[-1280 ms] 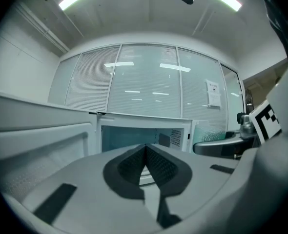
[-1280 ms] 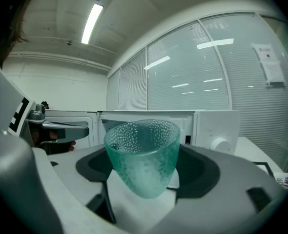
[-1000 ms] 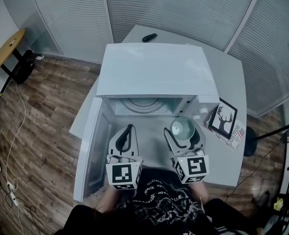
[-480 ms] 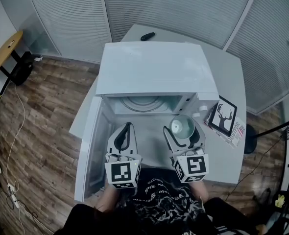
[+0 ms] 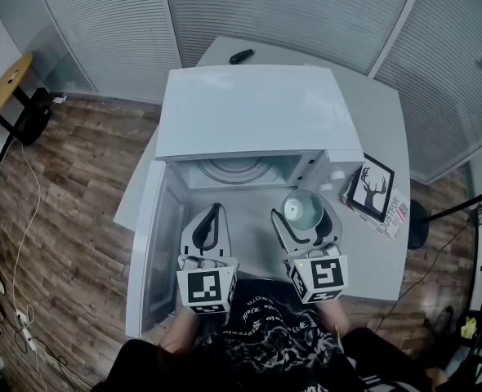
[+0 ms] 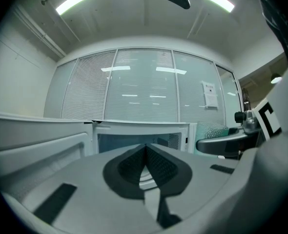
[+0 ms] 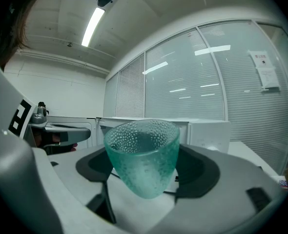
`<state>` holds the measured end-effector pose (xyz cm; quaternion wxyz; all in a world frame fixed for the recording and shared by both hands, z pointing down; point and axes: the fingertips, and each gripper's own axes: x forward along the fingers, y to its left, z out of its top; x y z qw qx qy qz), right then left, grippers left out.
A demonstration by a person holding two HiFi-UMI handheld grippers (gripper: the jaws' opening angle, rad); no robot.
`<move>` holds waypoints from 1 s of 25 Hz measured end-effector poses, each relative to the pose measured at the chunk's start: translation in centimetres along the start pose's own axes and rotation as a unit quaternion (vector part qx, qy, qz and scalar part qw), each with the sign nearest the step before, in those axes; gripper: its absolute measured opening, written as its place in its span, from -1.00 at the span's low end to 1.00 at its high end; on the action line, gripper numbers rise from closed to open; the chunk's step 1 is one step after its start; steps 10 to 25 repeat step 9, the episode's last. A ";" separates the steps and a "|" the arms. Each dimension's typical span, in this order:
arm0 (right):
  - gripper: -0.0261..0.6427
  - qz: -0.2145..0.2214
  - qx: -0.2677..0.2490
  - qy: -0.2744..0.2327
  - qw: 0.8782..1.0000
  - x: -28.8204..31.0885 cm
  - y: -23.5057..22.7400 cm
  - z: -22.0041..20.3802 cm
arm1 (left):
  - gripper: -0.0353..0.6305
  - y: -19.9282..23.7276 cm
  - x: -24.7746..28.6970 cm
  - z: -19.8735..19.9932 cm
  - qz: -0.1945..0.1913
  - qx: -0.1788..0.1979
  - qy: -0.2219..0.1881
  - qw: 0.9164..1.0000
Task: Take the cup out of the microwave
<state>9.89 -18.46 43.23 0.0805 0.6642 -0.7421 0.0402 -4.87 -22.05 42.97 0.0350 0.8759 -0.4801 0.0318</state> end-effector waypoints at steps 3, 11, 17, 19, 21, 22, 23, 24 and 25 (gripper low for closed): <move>0.20 0.002 -0.001 -0.001 1.000 0.1 0.1 0.0 | -0.88 0.0 0.0 0.0 -0.001 0.001 0.000 1.000; 0.20 0.005 -0.002 -0.001 1.000 0.5 0.2 0.1 | -0.88 0.2 0.3 0.2 -0.001 0.003 -0.003 1.000; 0.20 0.005 -0.002 -0.001 1.000 0.5 0.2 0.1 | -0.88 0.2 0.3 0.2 -0.001 0.003 -0.003 1.000; 0.20 0.005 -0.002 -0.001 1.000 0.5 0.2 0.1 | -0.88 0.2 0.3 0.2 -0.001 0.003 -0.003 1.000; 0.20 0.005 -0.002 -0.001 1.000 0.5 0.2 0.1 | -0.88 0.2 0.3 0.2 -0.001 0.003 -0.003 1.000; 0.20 0.005 -0.002 -0.001 1.000 0.5 0.2 0.1 | -0.88 0.2 0.3 0.2 -0.001 0.003 -0.003 1.000; 0.20 0.005 -0.002 -0.001 1.000 0.5 0.2 0.1 | -0.88 0.2 0.3 0.2 -0.001 0.003 -0.003 1.000; 0.20 0.005 -0.002 -0.001 1.000 0.5 0.2 0.1 | -0.88 0.2 0.3 0.2 -0.001 0.003 -0.003 1.000; 0.20 0.005 -0.002 -0.001 1.000 0.5 0.2 0.1 | -0.88 0.2 0.3 0.2 -0.001 0.003 -0.003 1.000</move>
